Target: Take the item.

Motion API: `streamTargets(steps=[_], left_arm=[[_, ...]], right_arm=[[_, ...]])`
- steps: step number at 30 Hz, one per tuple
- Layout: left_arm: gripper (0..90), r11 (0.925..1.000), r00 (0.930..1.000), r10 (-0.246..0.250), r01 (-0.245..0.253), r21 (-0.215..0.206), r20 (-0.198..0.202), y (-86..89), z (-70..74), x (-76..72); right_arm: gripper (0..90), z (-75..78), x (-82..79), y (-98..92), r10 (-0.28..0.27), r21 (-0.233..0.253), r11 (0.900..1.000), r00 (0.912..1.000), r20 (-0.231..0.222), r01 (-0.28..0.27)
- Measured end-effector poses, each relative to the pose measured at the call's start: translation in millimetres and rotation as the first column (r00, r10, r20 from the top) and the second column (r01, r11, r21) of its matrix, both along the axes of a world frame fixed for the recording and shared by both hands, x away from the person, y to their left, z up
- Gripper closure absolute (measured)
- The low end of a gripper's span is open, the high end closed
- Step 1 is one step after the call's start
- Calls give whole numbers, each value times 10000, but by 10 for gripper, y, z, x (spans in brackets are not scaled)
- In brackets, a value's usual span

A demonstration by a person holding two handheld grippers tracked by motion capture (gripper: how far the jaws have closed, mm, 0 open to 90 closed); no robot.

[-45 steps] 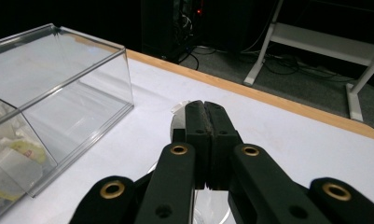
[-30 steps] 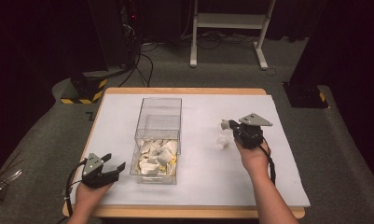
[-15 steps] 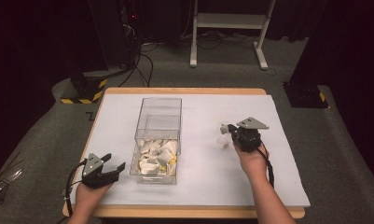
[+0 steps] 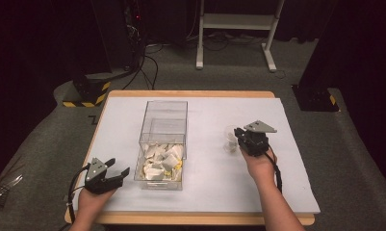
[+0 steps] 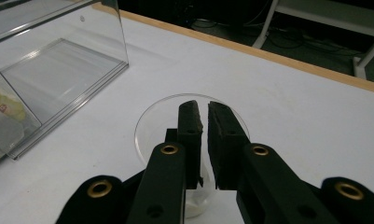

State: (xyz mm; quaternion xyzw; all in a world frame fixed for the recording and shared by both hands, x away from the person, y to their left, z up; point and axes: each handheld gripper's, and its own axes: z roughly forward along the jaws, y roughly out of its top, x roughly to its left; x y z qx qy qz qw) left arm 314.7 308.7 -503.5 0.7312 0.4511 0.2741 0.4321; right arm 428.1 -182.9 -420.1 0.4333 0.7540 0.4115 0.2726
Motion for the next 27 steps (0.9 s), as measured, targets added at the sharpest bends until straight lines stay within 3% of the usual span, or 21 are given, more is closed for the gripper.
streamTargets(steps=[27], left_arm=[[287, 9999, 10000, -41, 42, 137, -70, -8, 0, 14]], right_arm=[[586, 155, -238, -71, -12, 406, 9992, 9985, 542, -10]])
